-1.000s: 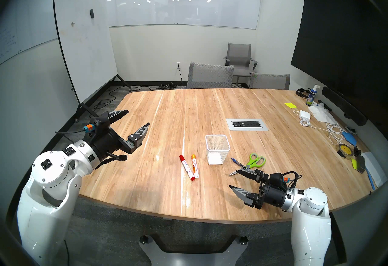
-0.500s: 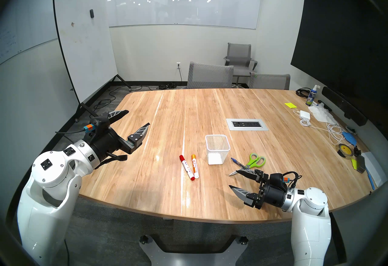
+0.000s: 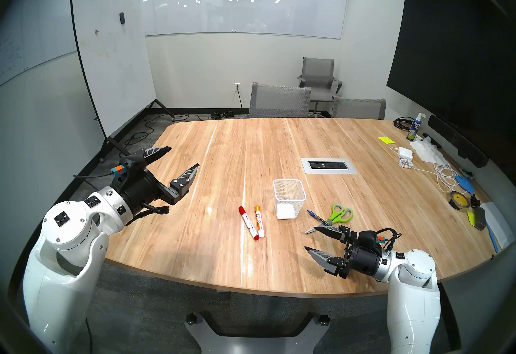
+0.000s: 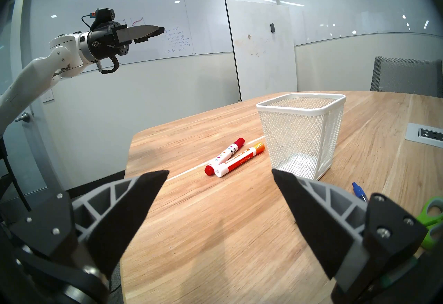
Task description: Place the pen, the marker, and the scissors into the pen holder
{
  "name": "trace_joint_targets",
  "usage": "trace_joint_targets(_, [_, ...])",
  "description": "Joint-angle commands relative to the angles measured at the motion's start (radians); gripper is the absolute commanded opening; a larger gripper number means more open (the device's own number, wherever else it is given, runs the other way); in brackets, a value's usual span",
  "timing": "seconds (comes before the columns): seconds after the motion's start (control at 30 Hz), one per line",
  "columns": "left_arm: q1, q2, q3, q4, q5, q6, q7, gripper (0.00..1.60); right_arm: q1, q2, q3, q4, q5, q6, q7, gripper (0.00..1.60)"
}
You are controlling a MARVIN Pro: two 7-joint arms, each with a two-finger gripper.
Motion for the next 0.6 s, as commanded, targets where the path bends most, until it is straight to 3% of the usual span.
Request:
trace_joint_targets(0.0, [-0.001, 0.002, -0.002, -0.014, 0.000, 0.000, -0.001, 1.60, 0.005, 0.000, -0.001, -0.011, 0.008, 0.000, -0.001, 1.60])
trace_joint_targets(0.57, [-0.001, 0.001, -0.002, -0.014, 0.001, 0.000, -0.001, 1.60, 0.005, 0.000, -0.001, -0.011, 0.007, 0.000, -0.001, 1.60])
